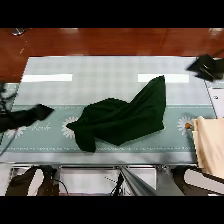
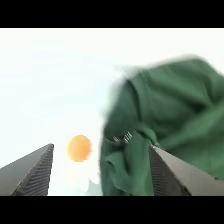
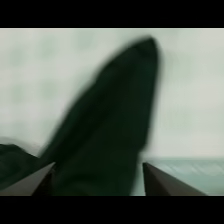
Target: Fold the shirts.
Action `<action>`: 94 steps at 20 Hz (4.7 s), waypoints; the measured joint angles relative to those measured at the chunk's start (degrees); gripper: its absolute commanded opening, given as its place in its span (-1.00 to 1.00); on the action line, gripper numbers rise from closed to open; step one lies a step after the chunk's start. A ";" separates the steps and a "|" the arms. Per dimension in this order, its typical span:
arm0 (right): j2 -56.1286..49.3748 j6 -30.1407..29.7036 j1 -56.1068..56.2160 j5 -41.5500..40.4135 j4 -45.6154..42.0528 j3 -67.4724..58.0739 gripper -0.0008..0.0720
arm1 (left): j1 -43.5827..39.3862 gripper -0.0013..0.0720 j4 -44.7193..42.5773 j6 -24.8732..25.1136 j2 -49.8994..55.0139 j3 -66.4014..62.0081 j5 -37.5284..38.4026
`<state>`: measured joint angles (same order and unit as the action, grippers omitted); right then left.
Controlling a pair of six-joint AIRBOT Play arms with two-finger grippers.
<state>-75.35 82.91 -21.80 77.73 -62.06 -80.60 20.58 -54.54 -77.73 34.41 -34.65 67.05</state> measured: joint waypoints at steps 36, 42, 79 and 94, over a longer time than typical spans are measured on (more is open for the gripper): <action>5.53 1.25 23.39 -23.74 14.95 46.77 -0.91 | -20.22 -0.88 26.40 11.10 21.99 12.04 -13.05; 5.64 -3.19 23.43 -16.50 13.75 25.90 -0.91 | -19.02 -0.89 31.50 12.96 20.41 -1.11 -11.45; 25.55 3.52 23.43 -15.39 1.05 21.55 -0.91 | -20.63 -0.89 -1.68 -4.33 12.81 -20.65 -19.43; -17.68 1.81 10.23 -16.48 18.47 -7.21 0.74 | -18.47 0.95 -1.33 -4.15 37.79 -28.55 -15.85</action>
<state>-93.03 84.73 -11.57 61.25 -43.59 -87.81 2.11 -55.88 -81.89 72.20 -63.20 51.20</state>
